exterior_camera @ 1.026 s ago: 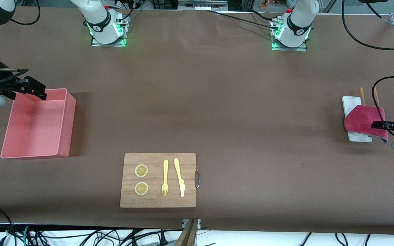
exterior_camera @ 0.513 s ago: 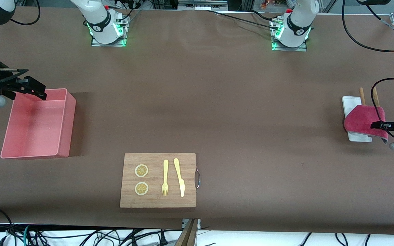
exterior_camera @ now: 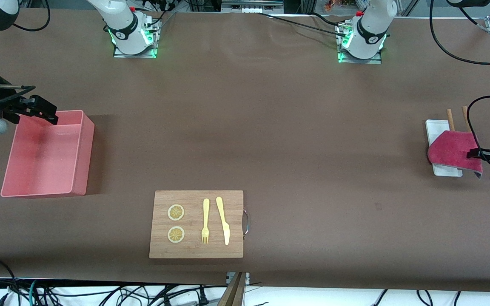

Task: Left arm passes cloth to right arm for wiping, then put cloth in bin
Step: 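Close the left gripper on the pink cloth's edge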

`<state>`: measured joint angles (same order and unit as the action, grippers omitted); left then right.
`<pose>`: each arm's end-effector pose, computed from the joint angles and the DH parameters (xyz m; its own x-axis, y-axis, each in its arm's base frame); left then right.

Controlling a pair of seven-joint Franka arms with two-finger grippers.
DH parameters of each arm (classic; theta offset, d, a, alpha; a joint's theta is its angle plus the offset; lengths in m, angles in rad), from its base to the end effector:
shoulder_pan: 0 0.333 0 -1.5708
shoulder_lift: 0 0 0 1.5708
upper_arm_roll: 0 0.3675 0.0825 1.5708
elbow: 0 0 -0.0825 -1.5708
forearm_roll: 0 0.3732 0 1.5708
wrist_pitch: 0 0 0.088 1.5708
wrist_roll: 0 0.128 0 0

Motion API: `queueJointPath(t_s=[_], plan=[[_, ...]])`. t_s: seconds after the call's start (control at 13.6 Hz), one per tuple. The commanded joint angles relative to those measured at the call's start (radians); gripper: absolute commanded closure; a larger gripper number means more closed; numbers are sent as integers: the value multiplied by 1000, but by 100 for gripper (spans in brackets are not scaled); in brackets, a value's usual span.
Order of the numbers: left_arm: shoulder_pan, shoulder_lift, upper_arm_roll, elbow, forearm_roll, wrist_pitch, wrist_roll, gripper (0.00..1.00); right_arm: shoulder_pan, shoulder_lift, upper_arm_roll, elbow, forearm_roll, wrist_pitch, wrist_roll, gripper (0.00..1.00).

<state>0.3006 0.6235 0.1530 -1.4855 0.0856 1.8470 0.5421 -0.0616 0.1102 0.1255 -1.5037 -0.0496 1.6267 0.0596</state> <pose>0.6305 0.2959 0.3213 0.9440 -0.1315 -0.3025 -0.1401 -0.9901 -0.0069 0.5877 0.0270 0.6292 0.9999 0.0062 0.0157 0.0056 -0.9994 0.0349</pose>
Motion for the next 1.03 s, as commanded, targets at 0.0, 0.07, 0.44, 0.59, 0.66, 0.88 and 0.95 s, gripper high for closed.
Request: queueJointPath(t_s=[0.0, 0.07, 0.44, 0.59, 0.66, 0.88, 0.95], plan=[[11, 4, -9, 17, -21, 0, 30, 49, -4, -1, 5, 14, -3, -16, -12, 0], [11, 4, -9, 17, -21, 0, 30, 53, -4, -1, 5, 14, -3, -16, -12, 1], [11, 4, -9, 24, -35, -2, 74, 91, -4, -1, 5, 14, -3, -16, -14, 1], [14, 4, -9, 24, -37, -2, 85, 96, -4, 0, 5, 14, -3, -16, -14, 1], [17, 4, -9, 24, -37, -2, 85, 100, -4, 0, 5, 14, -3, -16, -14, 1], [17, 2, -9, 24, -43, -3, 91, 100, -4, -1, 5, 14, -3, -16, -15, 1], [5, -4, -10, 28, -43, -8, 88, 100, -4, 0, 5, 14, -3, -16, -15, 1]])
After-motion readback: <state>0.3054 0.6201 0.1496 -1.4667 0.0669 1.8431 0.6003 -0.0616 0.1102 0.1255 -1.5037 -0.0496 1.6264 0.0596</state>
